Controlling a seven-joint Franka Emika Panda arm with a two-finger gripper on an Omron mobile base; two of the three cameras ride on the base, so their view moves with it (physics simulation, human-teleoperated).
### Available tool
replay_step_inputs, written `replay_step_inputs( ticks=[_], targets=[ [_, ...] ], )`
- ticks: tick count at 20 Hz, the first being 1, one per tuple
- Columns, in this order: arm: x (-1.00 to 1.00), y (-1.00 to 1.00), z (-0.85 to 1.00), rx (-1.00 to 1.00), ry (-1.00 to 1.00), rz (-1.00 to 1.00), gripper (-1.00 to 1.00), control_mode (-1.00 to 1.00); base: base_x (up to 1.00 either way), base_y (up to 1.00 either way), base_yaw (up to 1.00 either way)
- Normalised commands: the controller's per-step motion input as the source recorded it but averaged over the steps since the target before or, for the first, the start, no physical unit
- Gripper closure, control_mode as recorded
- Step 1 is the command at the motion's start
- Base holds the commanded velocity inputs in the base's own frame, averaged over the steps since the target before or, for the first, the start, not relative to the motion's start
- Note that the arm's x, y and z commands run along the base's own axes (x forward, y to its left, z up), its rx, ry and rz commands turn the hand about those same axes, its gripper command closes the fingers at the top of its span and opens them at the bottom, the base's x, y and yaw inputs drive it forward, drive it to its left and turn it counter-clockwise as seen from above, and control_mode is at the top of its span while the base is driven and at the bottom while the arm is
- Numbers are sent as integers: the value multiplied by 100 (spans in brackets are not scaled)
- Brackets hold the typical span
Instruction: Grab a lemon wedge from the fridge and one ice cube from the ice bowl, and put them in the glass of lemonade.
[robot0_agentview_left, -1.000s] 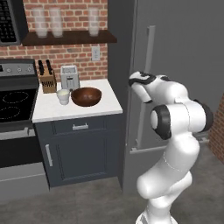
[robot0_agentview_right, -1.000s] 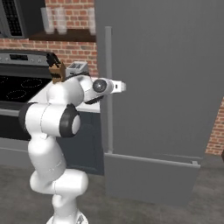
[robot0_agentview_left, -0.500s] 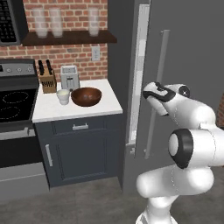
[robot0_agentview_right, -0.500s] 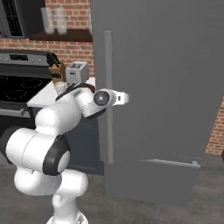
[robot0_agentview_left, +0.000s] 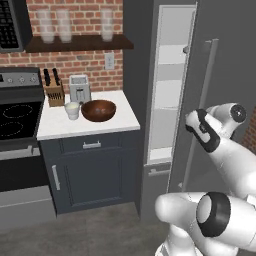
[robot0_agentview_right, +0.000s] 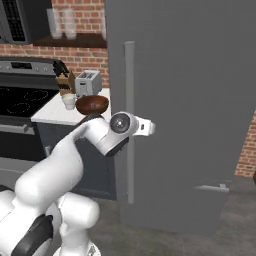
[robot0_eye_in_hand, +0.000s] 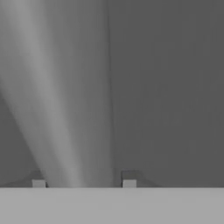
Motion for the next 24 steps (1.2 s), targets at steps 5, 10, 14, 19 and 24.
replay_step_inputs(
  ticks=[5, 10, 14, 19, 24],
  targets=[
    [-100, -67, 1, 6, 14, -3, 100, -100, 0, 0, 0],
    [-100, -79, 0, 6, 10, -3, 100, -100, 0, 0, 0],
    [-100, -79, 1, 5, 5, 0, 100, -100, 0, 0, 0],
    [-100, -47, 20, 1, 1, 0, 100, -100, 0, 0, 0],
    [-95, -1, 51, -1, -1, 0, -100, -100, 0, 0, 0]
  ],
)
